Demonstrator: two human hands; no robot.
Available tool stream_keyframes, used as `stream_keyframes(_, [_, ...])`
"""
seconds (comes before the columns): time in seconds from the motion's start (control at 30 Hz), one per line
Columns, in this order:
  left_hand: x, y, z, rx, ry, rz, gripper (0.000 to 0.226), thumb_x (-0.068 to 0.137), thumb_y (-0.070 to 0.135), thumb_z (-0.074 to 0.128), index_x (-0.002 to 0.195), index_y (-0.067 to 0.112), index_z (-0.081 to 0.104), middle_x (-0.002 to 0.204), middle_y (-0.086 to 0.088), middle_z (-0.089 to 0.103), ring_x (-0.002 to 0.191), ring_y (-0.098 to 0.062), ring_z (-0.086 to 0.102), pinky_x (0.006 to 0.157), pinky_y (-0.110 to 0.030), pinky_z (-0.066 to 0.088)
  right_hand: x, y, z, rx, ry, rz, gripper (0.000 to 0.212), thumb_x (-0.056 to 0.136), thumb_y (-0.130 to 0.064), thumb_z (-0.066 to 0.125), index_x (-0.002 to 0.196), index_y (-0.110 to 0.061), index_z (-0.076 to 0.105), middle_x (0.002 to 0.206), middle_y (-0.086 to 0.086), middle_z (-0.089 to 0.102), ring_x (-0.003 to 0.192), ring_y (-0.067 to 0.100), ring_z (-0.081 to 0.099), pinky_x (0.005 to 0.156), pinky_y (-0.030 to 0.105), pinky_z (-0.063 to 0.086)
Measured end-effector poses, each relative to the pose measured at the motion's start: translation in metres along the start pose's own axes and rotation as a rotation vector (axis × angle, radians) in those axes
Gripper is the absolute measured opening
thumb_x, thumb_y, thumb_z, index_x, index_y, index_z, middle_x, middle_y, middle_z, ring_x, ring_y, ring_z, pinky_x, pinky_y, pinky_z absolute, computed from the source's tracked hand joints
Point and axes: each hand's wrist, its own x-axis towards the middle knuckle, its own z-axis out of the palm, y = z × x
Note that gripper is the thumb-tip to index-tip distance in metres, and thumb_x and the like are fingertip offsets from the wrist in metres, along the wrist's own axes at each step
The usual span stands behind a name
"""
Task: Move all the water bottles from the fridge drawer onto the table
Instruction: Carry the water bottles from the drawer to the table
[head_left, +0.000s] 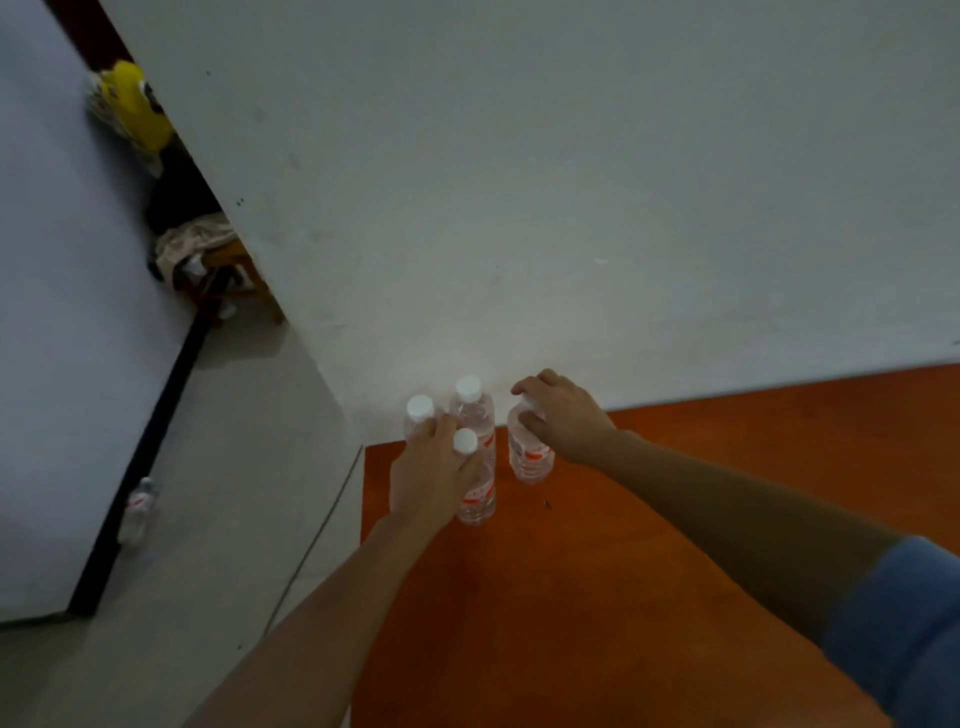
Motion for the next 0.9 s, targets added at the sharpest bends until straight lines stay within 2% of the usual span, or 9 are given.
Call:
stream_keyframes(0.07, [0.002,0.002,-0.004,0.025,-0.011,0.034,0.037,0.09,0.042,0.058,0.116,0.017,0.049,0.113,-0.002,0.058,0.093,-0.018,0.06,0.069,-0.029,0.05,-0.005,0.0,-0.003,0.024,-0.02,0.058,0.047,0.093,-0.023,0.056,0.138,-0.022,0.042,0.131,0.008,0.048,0.114,0.026,0.053,0.094,0.038,0.048])
stream_keyframes(0.2, [0.005,0.019,-0.021,0.071,0.07,0.092,0.038,0.092,0.043,0.054,0.119,0.017,0.053,0.116,-0.001,0.056,0.102,-0.019,0.058,0.075,-0.03,0.047,-0.026,0.007,-0.015,0.045,0.014,0.185,0.061,0.09,-0.026,0.061,0.144,-0.024,0.033,0.139,0.008,0.044,0.113,0.026,0.056,0.094,0.04,0.051])
stream_keyframes(0.3, [0.006,0.048,-0.027,0.083,0.095,0.184,0.031,0.093,0.04,0.052,0.113,0.016,0.057,0.112,-0.001,0.058,0.1,-0.018,0.057,0.073,-0.028,0.044,-0.055,0.022,-0.03,-0.008,0.031,0.248,0.057,0.091,-0.028,0.062,0.142,-0.023,0.037,0.14,0.007,0.045,0.116,0.026,0.055,0.096,0.039,0.049])
stream_keyframes(0.43, [-0.004,0.101,-0.018,0.095,0.031,0.322,0.025,0.095,0.036,0.048,0.106,0.016,0.058,0.104,0.001,0.06,0.089,-0.015,0.056,0.067,-0.027,0.04,-0.117,0.05,-0.056,-0.031,0.077,0.314,0.049,0.094,-0.03,0.056,0.14,-0.02,0.041,0.138,0.007,0.047,0.117,0.027,0.054,0.094,0.04,0.049])
stream_keyframes(0.6, [-0.04,0.202,0.015,0.103,-0.05,0.491,0.024,0.094,0.037,0.051,0.105,0.017,0.06,0.1,0.001,0.061,0.083,-0.017,0.058,0.065,-0.027,0.042,-0.235,0.095,-0.092,-0.087,0.148,0.419,0.047,0.094,-0.031,0.055,0.138,-0.017,0.044,0.134,0.008,0.048,0.116,0.03,0.053,0.09,0.042,0.049])
stream_keyframes(0.7, [-0.077,0.271,0.041,0.115,-0.098,0.601,0.024,0.092,0.037,0.053,0.101,0.017,0.061,0.099,-0.002,0.063,0.085,-0.022,0.061,0.071,-0.033,0.052,-0.325,0.123,-0.112,-0.131,0.183,0.502,0.047,0.095,-0.032,0.054,0.138,-0.017,0.044,0.133,0.007,0.049,0.116,0.029,0.053,0.09,0.042,0.049])
stream_keyframes(0.83, [-0.148,0.365,0.078,0.12,-0.139,0.732,0.021,0.091,0.038,0.053,0.098,0.019,0.059,0.095,0.0,0.06,0.085,-0.021,0.061,0.064,-0.028,0.041,-0.456,0.155,-0.136,-0.173,0.249,0.645,0.044,0.096,-0.034,0.053,0.137,-0.021,0.044,0.13,0.004,0.05,0.112,0.023,0.055,0.084,0.035,0.051])
stream_keyframes(0.9, [-0.189,0.408,0.097,0.117,-0.179,0.808,0.021,0.092,0.039,0.052,0.097,0.019,0.059,0.094,0.001,0.061,0.081,-0.019,0.059,0.064,-0.029,0.043,-0.521,0.168,-0.143,-0.179,0.285,0.726,0.044,0.095,-0.035,0.054,0.136,-0.022,0.046,0.127,0.003,0.053,0.11,0.022,0.056,0.082,0.033,0.05])
